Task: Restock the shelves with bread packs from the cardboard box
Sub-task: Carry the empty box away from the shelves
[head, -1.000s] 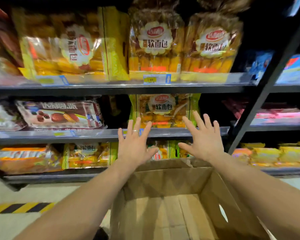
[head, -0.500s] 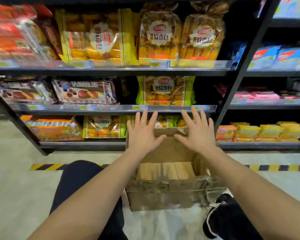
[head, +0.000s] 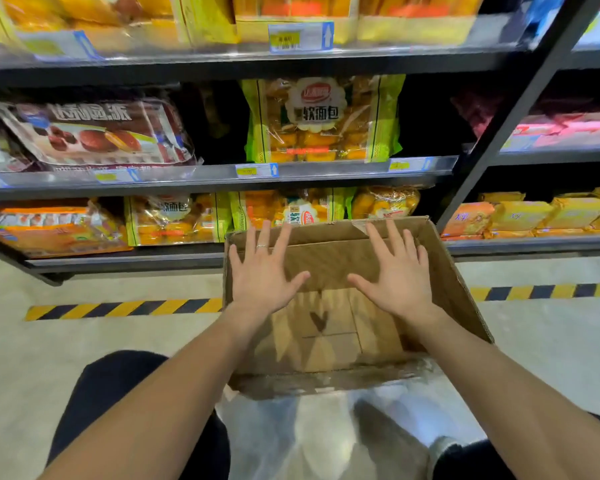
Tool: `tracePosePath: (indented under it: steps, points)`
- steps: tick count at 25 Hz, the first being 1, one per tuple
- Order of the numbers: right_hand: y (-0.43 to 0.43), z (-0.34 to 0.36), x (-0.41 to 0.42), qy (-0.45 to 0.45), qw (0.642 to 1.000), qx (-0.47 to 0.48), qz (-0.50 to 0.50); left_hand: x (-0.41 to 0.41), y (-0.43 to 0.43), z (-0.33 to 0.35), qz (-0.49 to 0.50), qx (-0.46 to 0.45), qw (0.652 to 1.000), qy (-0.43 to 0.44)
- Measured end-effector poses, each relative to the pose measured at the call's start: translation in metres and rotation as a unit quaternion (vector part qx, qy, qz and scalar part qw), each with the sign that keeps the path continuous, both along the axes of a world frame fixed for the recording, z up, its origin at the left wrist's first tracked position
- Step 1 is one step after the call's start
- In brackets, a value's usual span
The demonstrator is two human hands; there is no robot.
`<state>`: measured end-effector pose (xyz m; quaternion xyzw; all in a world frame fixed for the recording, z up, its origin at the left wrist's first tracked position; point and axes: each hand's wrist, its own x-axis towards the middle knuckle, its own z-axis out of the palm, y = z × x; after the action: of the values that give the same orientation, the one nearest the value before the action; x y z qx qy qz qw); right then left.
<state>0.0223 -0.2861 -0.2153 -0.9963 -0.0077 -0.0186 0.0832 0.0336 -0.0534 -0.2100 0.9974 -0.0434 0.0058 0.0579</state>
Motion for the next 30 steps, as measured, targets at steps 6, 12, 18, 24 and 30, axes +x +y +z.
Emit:
tracePosePath:
  steps: [6, 12, 18, 24, 30]
  points:
    - [-0.016, -0.06, 0.062, 0.042, 0.999, 0.006, 0.027, 0.061, -0.006, -0.049, -0.006, 0.018, 0.998, 0.054]
    - [-0.082, -0.03, 0.041, 0.069, 0.997, -0.025, -0.039, 0.04, 0.017, -0.033, 0.028, 0.011, 0.998, 0.063]
    - [-0.134, -0.031, -0.002, 0.266, 0.95, 0.082, -0.142, -0.005, 0.068, -0.026, 0.172, -0.062, 0.955, 0.234]
    - [-0.115, -0.015, -0.008, 0.245, 0.958, 0.098, -0.113, -0.013, 0.062, -0.013, 0.208, -0.191, 0.935, 0.213]
    - [-0.072, 0.093, -0.008, 0.233, 0.961, 0.125, -0.076, -0.038, 0.105, 0.084, 0.219, -0.124, 0.949, 0.192]
